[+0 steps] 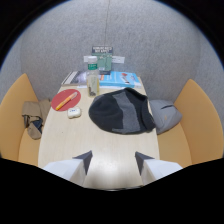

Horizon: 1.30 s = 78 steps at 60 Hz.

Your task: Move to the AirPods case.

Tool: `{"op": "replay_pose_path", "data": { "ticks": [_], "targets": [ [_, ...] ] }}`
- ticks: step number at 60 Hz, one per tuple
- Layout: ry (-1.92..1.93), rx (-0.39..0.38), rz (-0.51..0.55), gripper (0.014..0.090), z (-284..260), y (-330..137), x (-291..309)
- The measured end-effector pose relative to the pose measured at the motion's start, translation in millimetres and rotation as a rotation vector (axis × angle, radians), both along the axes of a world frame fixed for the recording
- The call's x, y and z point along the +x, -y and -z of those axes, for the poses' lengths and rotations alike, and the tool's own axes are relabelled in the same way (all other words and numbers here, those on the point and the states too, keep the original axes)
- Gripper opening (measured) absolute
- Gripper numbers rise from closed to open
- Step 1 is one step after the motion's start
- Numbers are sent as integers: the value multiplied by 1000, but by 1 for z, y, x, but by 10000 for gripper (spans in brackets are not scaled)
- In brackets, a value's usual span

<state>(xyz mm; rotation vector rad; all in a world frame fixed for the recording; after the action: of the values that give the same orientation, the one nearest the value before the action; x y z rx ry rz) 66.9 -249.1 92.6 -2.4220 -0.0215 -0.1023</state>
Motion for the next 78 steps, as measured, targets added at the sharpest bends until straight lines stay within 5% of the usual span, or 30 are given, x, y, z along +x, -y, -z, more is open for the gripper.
{"op": "replay_pose_path", "data": {
  "ticks": [29,78],
  "targets": [
    [-85,-32,-106,869,19,-7,-111],
    [-40,56,-133,869,76,-173,-167]
  ]
}}
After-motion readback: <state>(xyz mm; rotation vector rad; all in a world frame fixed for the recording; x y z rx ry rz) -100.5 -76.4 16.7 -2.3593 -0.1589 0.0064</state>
